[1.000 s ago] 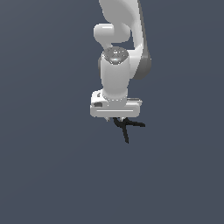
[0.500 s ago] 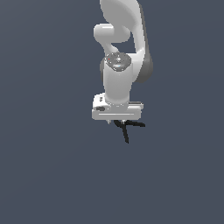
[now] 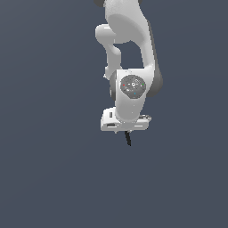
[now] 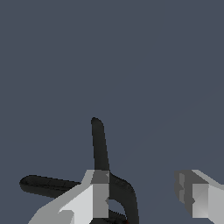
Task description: Pick up the object and move it to a goal position.
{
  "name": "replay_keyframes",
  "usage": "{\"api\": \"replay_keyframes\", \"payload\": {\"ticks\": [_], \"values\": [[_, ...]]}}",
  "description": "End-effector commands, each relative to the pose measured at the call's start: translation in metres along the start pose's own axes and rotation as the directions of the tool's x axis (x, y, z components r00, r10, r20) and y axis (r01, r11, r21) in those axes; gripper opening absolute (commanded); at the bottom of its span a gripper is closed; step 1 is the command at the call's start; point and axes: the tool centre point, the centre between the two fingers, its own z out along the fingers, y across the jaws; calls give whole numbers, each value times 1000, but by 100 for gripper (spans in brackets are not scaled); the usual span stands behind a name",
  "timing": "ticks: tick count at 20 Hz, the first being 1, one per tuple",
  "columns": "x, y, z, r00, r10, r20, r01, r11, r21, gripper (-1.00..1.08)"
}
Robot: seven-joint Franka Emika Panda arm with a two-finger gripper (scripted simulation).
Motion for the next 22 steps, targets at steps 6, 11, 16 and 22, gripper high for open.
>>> {"api": "replay_keyframes", "payload": {"ticks": [6,11,16,22], "values": [[12,-24,43,992,-47,120,52,998,-36,28],[15,-35,64,982,-66,175,76,996,-54,28],[15,-41,76,975,-75,208,90,994,-65,28],[15,-43,80,973,-78,217,95,993,-68,28]]}}
